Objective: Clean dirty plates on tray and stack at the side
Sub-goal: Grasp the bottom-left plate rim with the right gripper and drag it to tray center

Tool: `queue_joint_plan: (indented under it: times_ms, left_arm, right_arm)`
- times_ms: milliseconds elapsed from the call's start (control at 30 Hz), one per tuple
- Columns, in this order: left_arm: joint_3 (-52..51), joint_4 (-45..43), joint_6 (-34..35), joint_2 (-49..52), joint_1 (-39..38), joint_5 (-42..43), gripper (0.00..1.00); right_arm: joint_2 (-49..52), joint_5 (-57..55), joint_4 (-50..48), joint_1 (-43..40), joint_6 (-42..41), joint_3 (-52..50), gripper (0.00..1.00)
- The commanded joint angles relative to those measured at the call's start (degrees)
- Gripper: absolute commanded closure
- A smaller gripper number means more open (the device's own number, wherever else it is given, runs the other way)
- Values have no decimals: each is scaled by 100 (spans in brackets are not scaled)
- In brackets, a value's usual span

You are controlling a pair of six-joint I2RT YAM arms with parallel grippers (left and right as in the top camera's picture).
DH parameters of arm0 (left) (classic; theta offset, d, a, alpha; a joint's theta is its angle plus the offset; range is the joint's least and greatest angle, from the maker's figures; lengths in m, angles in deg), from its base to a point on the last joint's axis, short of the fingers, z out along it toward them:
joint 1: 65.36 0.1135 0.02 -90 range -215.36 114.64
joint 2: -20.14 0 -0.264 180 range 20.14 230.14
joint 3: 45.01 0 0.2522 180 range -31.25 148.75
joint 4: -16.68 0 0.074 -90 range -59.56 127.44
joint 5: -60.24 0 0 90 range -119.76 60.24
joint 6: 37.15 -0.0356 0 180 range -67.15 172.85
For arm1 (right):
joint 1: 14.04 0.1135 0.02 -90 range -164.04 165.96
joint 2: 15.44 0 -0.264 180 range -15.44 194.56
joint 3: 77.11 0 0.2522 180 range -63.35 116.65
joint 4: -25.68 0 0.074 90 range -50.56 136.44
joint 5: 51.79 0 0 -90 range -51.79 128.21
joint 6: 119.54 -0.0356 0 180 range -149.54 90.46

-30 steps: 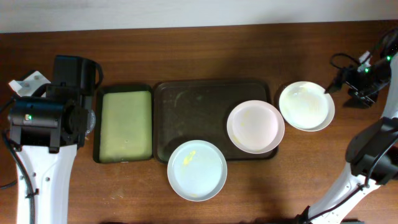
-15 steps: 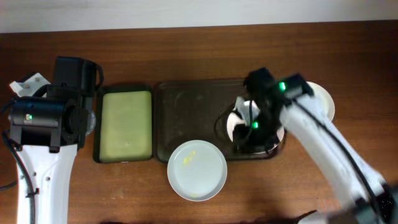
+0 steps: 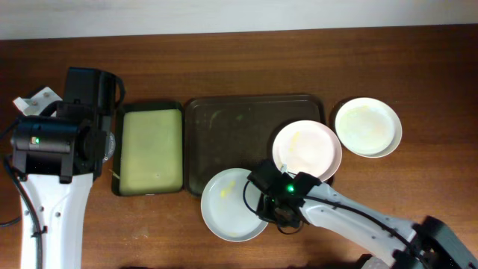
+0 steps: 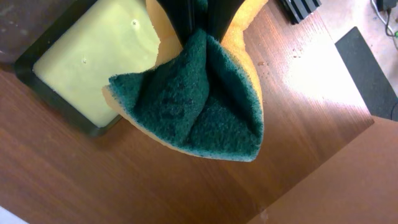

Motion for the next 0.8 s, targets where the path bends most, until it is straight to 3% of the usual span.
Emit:
queue_joint_plan:
  times_ms: [0,100,233,333,467,600,767]
  left_arm:
    - [26,-2,11,-55,-13,-39,100]
    - [26,-7,11,-55,-13,-39,100]
    - [26,-7,11,-55,-13,-39,100]
    - [26,-7,11,-55,-13,-37,100]
    - [26,-17,11,-55,-13,70,100]
    - [26,-31,11,-55,-13,70,100]
    - [26,-70,11,-55,-13,70,100]
  right_arm:
    - [256,293,-216,39,-175,-35,96]
    - [284,267,-173,44,-173,-35,92]
    - [282,92,-356,-28,15,-13,96]
    - [278,164,-695,-988,1545,450,96]
    - [280,334,-48,-2363,2828,1746,96]
    - [546,72,-737,-2404,3222,1928,96]
    - [1661,98,-1941,-2210,4009,1932,96]
